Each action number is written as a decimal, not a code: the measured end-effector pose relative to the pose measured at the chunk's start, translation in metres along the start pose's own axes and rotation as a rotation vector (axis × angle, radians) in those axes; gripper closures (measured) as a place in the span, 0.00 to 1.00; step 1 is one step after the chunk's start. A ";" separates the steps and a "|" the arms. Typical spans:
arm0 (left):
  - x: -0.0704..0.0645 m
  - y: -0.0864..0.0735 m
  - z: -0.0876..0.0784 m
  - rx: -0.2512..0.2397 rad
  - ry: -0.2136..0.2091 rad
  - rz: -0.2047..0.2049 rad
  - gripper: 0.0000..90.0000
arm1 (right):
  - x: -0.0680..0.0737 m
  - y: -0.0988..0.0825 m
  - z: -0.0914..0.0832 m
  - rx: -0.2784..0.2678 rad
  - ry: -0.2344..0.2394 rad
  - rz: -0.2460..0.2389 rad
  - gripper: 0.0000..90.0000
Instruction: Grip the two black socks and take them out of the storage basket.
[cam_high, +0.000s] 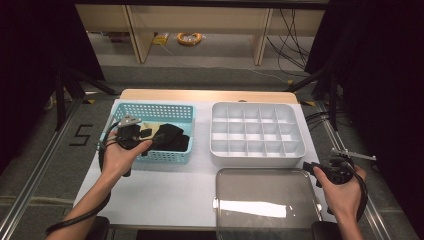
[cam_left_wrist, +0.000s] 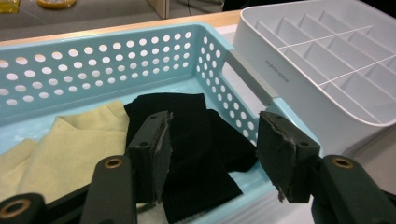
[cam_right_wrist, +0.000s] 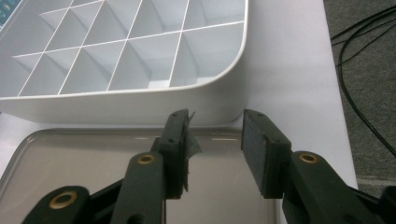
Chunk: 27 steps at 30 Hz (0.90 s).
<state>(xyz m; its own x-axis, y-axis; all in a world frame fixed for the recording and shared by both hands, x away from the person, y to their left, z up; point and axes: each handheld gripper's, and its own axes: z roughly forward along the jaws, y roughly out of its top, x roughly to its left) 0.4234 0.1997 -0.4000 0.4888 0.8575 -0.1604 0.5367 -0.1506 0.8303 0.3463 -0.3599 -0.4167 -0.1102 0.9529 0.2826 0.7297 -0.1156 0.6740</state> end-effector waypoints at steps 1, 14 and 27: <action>0.002 0.005 0.006 0.042 0.003 0.013 0.49 | -0.001 0.000 -0.001 -0.003 0.004 -0.008 0.70; 0.014 0.018 0.053 0.228 0.044 -0.016 0.37 | -0.002 0.000 0.000 0.002 0.005 0.011 0.69; 0.015 0.013 0.078 0.391 0.069 0.039 0.45 | -0.004 -0.001 0.001 0.003 0.017 -0.005 0.69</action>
<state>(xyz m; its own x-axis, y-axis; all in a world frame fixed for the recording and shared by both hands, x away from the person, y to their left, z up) 0.4913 0.1719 -0.4331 0.4734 0.8767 -0.0853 0.7465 -0.3479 0.5671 0.3467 -0.3629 -0.4192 -0.1250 0.9486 0.2907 0.7313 -0.1099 0.6731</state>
